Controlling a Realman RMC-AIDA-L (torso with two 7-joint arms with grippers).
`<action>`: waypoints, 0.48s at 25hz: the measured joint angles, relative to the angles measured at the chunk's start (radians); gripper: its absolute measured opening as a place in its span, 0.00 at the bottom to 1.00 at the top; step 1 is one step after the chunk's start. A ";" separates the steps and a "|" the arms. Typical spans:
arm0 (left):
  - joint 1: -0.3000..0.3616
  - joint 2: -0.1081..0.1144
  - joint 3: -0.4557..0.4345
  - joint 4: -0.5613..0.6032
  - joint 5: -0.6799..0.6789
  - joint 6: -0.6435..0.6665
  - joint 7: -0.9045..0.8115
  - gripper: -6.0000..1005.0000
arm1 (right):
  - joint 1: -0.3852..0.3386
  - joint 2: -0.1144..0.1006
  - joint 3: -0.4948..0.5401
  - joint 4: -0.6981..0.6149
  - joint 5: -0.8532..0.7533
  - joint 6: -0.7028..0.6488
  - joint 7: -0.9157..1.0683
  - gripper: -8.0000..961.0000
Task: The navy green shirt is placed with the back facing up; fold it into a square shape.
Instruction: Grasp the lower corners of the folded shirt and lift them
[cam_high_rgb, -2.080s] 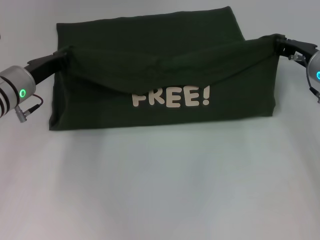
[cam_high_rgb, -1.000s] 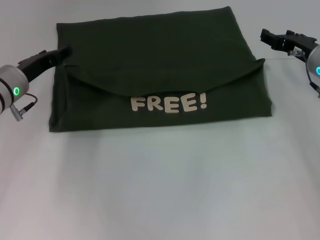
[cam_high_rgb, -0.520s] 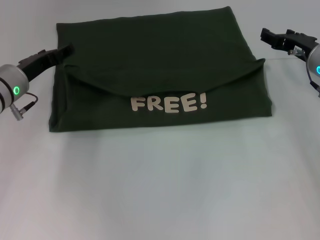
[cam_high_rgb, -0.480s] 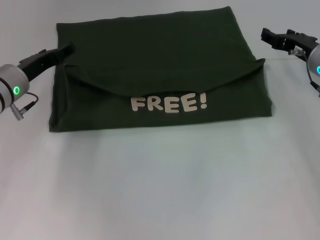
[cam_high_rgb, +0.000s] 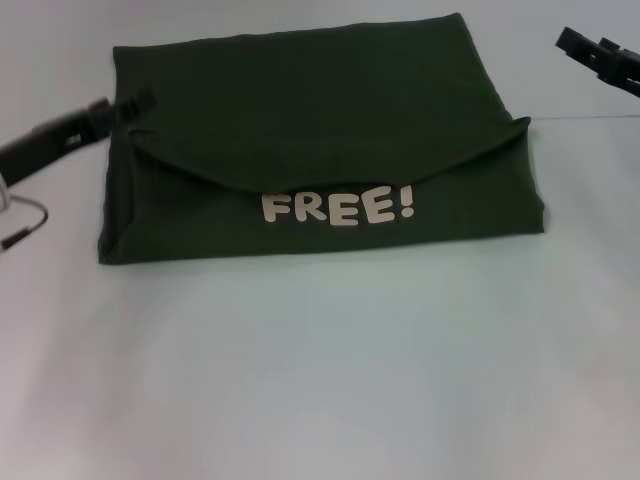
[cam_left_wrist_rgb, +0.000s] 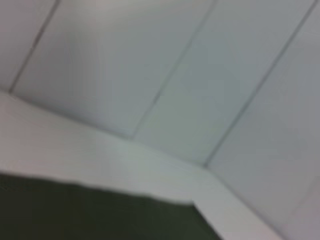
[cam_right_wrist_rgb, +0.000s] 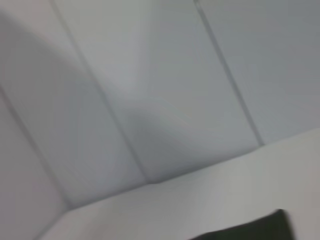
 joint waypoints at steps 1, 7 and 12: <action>0.007 0.000 0.001 0.012 0.035 0.019 -0.010 0.87 | -0.014 -0.014 -0.019 -0.007 -0.002 -0.041 0.023 0.80; 0.016 0.000 0.003 0.050 0.219 0.064 -0.037 0.87 | -0.047 -0.095 -0.127 -0.047 -0.103 -0.197 0.173 0.80; 0.018 0.003 -0.003 0.075 0.337 0.014 -0.098 0.87 | -0.053 -0.122 -0.129 -0.087 -0.233 -0.254 0.265 0.80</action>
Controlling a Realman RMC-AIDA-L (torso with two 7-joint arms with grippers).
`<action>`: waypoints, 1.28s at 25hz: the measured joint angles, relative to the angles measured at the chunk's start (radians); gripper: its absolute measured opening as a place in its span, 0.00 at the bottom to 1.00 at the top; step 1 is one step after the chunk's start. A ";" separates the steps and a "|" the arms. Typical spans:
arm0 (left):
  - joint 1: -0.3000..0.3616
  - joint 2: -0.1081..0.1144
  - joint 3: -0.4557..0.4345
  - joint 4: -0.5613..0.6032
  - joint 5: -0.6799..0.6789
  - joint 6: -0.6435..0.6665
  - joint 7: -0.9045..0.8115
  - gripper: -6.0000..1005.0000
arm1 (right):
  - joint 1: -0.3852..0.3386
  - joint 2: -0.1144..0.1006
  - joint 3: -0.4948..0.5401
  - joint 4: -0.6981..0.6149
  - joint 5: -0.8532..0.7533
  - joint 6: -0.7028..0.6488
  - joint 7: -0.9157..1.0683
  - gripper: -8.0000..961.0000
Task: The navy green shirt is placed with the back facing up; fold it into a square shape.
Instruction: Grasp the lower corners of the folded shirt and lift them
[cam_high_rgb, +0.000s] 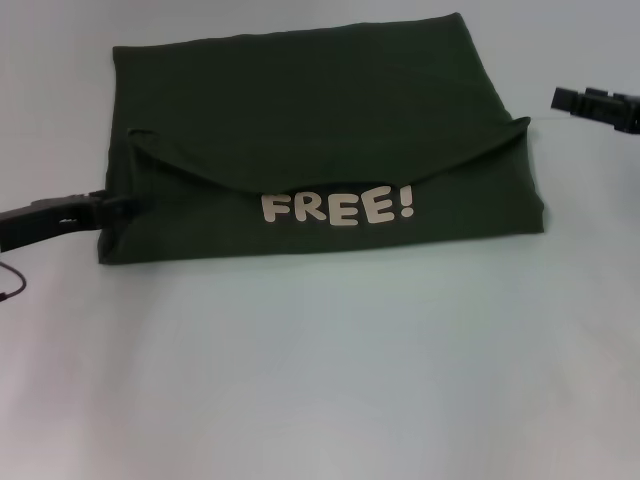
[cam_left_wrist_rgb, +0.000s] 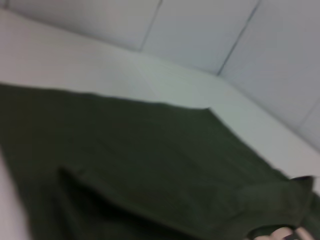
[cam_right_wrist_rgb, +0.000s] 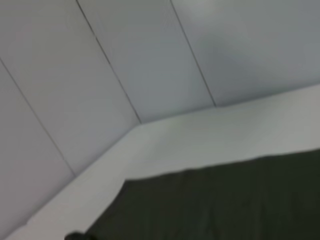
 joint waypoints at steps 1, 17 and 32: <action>0.000 0.000 0.000 0.001 0.015 -0.018 -0.011 0.87 | -0.002 0.000 0.001 -0.004 -0.016 -0.003 0.009 0.80; -0.010 -0.005 0.085 -0.012 0.096 -0.107 0.002 0.87 | -0.008 0.011 -0.003 0.000 -0.064 0.029 0.023 0.80; -0.027 -0.013 0.145 -0.060 0.120 -0.200 0.002 0.87 | 0.005 0.013 -0.036 -0.002 -0.090 0.019 0.024 0.80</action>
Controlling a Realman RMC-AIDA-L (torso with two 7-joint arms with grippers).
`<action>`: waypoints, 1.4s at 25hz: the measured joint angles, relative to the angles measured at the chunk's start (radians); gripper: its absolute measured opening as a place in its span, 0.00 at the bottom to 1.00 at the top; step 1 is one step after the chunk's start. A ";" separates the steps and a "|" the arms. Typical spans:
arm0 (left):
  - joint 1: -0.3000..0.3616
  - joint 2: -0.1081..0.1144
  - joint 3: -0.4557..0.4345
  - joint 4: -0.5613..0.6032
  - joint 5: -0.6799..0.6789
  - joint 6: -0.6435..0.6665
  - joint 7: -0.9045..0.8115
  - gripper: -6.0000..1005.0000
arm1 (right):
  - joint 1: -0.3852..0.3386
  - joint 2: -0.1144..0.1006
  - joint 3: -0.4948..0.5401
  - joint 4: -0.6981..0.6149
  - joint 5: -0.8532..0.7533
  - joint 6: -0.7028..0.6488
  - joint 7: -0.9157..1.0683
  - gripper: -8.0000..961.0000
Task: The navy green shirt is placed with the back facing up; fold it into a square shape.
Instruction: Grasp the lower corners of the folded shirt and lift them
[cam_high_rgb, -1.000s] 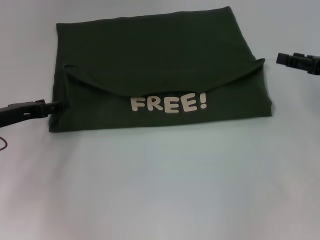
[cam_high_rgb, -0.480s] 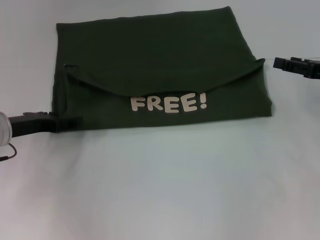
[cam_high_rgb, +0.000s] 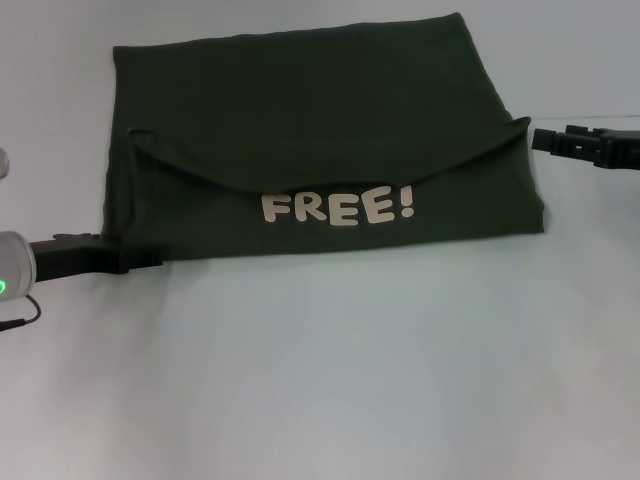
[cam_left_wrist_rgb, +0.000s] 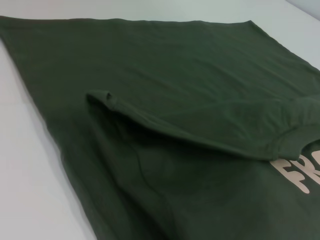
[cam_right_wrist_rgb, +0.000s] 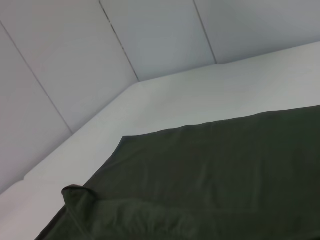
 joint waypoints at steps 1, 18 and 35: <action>-0.001 0.000 0.000 0.000 0.000 0.000 0.000 0.87 | 0.000 0.000 -0.003 0.000 0.000 0.000 0.000 0.80; -0.015 0.003 0.026 -0.019 0.001 -0.056 -0.009 0.87 | -0.004 0.000 -0.008 -0.005 0.000 0.001 0.000 0.80; -0.016 0.006 0.038 -0.029 0.003 -0.011 -0.025 0.86 | -0.006 0.000 -0.008 -0.006 0.000 0.000 0.000 0.80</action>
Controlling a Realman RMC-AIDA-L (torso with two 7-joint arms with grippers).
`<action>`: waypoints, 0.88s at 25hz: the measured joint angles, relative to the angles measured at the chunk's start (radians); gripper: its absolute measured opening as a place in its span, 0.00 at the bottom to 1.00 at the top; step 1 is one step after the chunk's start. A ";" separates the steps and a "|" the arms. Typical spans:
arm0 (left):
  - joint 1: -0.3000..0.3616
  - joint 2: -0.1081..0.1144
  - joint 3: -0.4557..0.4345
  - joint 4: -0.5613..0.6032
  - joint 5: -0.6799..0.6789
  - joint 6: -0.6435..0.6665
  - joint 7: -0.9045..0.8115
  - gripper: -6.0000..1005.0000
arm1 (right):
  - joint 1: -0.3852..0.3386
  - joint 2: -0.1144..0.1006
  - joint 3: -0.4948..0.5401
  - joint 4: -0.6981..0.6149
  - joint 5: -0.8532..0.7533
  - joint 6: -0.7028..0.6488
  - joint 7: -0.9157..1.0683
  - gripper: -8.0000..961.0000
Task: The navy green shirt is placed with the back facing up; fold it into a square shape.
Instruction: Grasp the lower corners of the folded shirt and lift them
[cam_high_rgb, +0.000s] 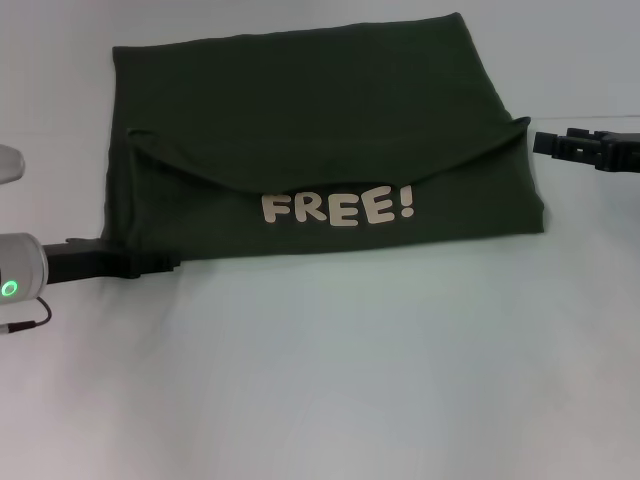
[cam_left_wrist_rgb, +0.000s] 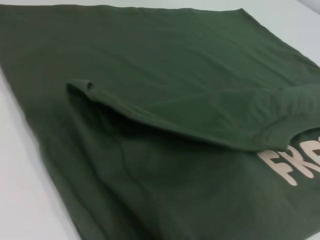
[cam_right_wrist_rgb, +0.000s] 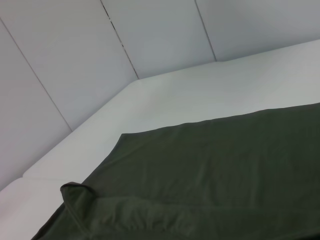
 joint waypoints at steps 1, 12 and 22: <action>0.000 0.002 -0.001 0.002 0.000 0.014 -0.003 0.86 | 0.000 0.000 0.000 0.000 0.000 0.000 0.000 0.80; 0.005 -0.002 -0.002 0.006 0.014 -0.025 -0.011 0.85 | 0.003 0.000 0.000 0.000 0.000 0.000 0.000 0.80; 0.004 -0.003 -0.002 0.004 0.014 -0.049 -0.011 0.46 | 0.002 0.001 0.000 0.001 0.000 0.000 0.000 0.80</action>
